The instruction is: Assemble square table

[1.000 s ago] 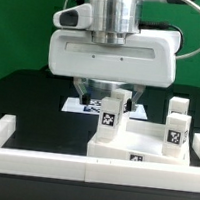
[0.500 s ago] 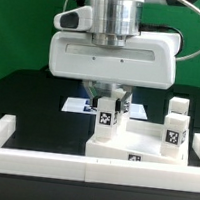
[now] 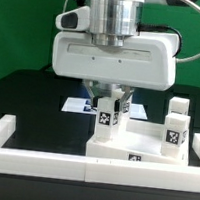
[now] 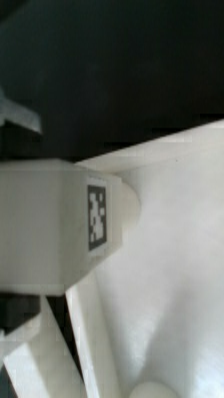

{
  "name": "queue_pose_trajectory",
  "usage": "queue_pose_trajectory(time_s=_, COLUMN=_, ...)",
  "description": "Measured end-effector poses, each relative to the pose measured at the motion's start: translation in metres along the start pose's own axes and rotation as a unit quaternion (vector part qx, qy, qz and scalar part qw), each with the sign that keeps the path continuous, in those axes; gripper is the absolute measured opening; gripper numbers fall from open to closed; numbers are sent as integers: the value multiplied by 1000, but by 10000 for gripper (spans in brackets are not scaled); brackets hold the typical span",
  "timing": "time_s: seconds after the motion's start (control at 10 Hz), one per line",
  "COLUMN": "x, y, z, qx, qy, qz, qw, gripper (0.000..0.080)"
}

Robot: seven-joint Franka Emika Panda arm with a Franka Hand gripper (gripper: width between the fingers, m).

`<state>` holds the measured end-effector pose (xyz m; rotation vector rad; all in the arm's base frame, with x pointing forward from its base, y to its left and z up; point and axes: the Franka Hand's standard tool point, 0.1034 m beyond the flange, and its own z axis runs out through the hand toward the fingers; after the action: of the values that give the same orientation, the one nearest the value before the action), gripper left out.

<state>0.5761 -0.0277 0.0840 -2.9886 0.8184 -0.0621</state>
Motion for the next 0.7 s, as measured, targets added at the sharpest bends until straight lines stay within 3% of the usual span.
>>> queue_pose_trajectory(time_s=0.4, x=-3, y=-11, z=1, qx=5, qy=19, qz=190, qw=982, gripper=292)
queue_pose_trajectory(time_s=0.7, x=-5, y=-17, z=2, qx=13, qy=21, qz=349, qw=937, gripper=292)
